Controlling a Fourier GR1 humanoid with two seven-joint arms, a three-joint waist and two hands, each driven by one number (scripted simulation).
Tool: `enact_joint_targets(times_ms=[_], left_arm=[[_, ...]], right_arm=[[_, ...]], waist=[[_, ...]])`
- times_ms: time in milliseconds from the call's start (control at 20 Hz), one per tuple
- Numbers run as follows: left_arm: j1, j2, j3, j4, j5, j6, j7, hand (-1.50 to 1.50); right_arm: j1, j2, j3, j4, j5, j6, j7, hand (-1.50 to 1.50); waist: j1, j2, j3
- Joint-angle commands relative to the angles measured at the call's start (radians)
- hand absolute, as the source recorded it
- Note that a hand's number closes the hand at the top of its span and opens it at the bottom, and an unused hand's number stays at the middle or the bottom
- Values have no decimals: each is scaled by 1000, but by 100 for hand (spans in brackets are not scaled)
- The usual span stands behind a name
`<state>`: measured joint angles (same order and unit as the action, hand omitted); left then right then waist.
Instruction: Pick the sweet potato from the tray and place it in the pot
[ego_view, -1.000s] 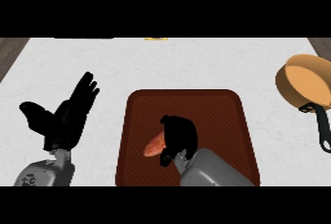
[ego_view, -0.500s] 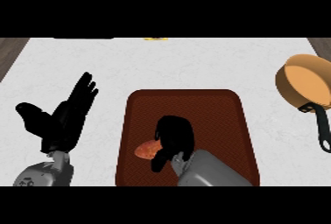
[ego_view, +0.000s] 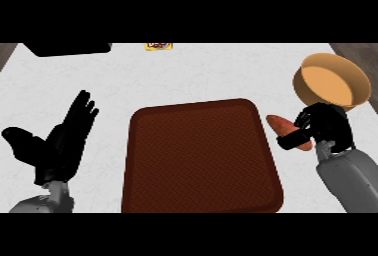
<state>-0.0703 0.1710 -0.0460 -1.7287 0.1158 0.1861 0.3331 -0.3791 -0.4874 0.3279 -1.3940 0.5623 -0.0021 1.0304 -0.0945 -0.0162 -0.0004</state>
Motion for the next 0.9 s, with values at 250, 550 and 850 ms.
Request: enact_joint_targets(times_ms=[250,550,850], left_arm=[[22,-9,-30,-21,-10,-16,-3,0],[15,-13,-16,-21,3,-23,3,0],[-29,-32,-37,17,-7,-40,-18,0]], right_arm=[[176,-423,-359,-234,-47,31,11,150],[283,-526,-555,-539,-115,82,33,150],[138,-625,-684,-609,-207,192,7,150]], waist=[[33,2,-1],[43,2,-1],[86,13,-1]])
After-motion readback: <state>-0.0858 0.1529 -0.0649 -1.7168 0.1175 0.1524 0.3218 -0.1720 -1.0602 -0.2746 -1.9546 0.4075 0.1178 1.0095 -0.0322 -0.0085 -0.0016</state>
